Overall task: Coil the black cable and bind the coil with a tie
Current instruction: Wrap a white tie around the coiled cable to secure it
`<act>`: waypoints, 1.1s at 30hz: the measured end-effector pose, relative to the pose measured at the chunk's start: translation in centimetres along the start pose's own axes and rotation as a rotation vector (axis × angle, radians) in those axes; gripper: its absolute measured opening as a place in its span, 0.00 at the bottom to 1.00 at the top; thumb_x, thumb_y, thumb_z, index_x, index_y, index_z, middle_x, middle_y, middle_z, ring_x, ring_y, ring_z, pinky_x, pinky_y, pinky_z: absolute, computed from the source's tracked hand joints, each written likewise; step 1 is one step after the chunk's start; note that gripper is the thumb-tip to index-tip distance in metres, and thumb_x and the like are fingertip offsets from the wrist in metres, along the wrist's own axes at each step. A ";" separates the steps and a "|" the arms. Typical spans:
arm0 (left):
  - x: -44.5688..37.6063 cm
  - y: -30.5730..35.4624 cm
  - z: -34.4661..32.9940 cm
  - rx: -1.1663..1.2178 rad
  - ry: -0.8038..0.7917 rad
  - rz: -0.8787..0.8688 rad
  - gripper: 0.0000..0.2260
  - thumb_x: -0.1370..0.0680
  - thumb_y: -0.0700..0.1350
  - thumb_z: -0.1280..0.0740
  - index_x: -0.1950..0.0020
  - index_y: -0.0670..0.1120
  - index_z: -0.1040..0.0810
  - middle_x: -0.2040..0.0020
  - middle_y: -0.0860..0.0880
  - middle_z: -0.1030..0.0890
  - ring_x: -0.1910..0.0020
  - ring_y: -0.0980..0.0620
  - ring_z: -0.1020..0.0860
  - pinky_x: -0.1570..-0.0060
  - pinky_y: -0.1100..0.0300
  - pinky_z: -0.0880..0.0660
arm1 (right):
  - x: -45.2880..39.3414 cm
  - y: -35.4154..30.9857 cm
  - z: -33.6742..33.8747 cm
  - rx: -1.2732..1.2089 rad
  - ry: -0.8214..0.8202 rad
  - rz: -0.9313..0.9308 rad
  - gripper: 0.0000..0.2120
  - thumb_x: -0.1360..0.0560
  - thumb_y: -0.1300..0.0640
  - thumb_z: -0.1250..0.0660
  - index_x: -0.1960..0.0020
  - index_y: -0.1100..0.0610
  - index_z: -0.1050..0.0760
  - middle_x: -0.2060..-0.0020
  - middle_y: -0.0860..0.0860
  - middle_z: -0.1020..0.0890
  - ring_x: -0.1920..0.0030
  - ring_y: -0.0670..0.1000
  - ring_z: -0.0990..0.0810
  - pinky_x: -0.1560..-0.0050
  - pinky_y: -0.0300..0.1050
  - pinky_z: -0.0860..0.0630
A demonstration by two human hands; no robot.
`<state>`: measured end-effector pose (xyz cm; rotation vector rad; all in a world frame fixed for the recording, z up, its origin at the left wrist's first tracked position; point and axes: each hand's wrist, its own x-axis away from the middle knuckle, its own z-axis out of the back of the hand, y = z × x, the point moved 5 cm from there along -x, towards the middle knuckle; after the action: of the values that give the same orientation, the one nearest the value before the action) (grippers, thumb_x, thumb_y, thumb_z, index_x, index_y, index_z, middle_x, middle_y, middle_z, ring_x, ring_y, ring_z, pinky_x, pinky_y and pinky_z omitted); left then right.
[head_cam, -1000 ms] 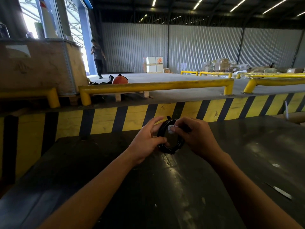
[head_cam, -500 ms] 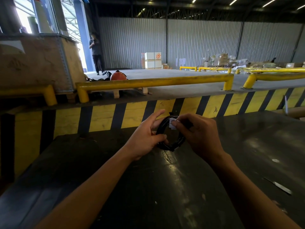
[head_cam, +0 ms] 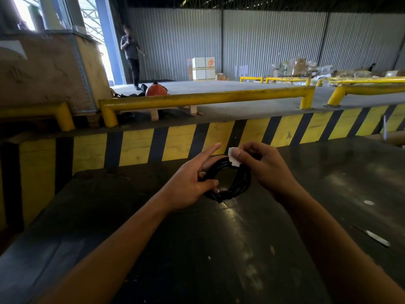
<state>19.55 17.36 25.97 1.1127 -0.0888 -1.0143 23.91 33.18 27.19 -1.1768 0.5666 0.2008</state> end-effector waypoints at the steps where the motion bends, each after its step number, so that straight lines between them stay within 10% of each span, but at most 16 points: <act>1: 0.0 -0.1 0.0 -0.006 -0.012 -0.001 0.36 0.25 0.31 0.35 0.31 0.63 0.45 0.41 0.64 0.26 0.44 0.57 0.23 0.45 0.62 0.24 | -0.1 0.3 -0.1 -0.027 -0.026 -0.033 0.09 0.27 0.51 0.34 0.54 0.57 0.24 0.62 0.52 0.19 0.65 0.46 0.19 0.66 0.36 0.23; 10: 0.0 -3.0 0.2 0.284 -0.018 0.183 0.34 0.27 0.32 0.33 0.27 0.51 0.42 0.41 0.56 0.24 0.51 0.52 0.18 0.56 0.60 0.20 | -0.2 1.1 -0.6 -0.065 0.180 0.046 0.06 0.30 0.59 0.29 0.57 0.58 0.26 0.62 0.58 0.19 0.61 0.53 0.19 0.61 0.42 0.20; 20: 2.7 -13.5 -4.6 0.713 0.108 0.559 0.13 0.33 0.40 0.28 0.51 0.50 0.17 0.51 0.50 0.15 0.52 0.51 0.17 0.54 0.53 0.20 | 1.4 12.2 -2.9 -0.531 0.458 -0.467 0.04 0.26 0.58 0.33 0.53 0.56 0.26 0.55 0.54 0.20 0.59 0.49 0.18 0.67 0.39 0.21; 33: 3.7 -25.5 -6.8 0.440 0.031 0.969 0.14 0.28 0.40 0.28 0.43 0.44 0.22 0.48 0.44 0.17 0.53 0.49 0.19 0.50 0.54 0.23 | 6.0 27.7 -6.6 -0.356 0.172 -0.876 0.11 0.32 0.64 0.28 0.55 0.55 0.27 0.50 0.61 0.21 0.53 0.57 0.20 0.49 0.53 0.21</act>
<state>9.20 17.84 1.43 1.2663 -0.7774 -0.0963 14.84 36.96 -0.17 -1.6952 0.1208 -0.5740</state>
